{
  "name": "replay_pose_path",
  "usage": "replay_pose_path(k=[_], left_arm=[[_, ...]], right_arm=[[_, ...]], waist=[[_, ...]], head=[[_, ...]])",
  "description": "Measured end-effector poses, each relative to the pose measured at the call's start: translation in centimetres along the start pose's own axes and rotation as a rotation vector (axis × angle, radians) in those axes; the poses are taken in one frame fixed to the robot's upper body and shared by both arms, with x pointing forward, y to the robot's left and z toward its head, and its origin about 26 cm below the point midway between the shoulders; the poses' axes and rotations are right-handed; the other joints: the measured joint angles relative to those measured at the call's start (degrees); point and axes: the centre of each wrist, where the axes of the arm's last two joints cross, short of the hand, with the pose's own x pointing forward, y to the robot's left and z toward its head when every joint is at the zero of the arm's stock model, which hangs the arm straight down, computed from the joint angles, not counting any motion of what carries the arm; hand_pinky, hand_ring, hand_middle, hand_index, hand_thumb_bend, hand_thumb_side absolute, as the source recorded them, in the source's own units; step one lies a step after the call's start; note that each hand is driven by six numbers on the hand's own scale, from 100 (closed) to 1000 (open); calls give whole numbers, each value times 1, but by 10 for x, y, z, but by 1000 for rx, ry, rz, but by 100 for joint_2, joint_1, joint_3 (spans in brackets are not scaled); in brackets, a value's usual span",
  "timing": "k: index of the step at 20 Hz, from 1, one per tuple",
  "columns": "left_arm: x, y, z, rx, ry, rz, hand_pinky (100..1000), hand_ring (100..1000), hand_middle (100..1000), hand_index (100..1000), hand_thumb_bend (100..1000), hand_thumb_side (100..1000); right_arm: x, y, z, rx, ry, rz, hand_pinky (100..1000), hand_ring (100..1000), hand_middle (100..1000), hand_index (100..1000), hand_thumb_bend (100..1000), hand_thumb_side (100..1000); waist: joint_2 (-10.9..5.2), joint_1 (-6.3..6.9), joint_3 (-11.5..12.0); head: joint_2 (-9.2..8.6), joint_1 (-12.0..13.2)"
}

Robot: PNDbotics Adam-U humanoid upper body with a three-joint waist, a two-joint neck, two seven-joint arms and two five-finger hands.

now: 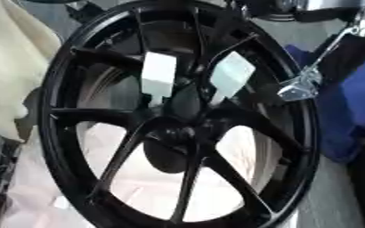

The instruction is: Pull the pin out of the wheel hub.

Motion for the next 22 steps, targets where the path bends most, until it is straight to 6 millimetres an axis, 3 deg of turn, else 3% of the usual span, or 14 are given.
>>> replay_pose_path(k=[9, 22], left_arm=[[0, 0, -1, -2, -1, -3, 951, 562, 573, 757, 183, 760], [1, -1, -2, -2, -5, -6, 954, 560, 572, 757, 176, 764]], right_arm=[[-3, 6, -1, 7, 28, -14, 862, 838, 795, 863, 382, 172], [-22, 15, 0, 15, 72, -29, 860, 835, 782, 854, 330, 118]], waist=[[118, -40, 71], [229, -51, 123]], head=[[-1, -87], [-14, -197]])
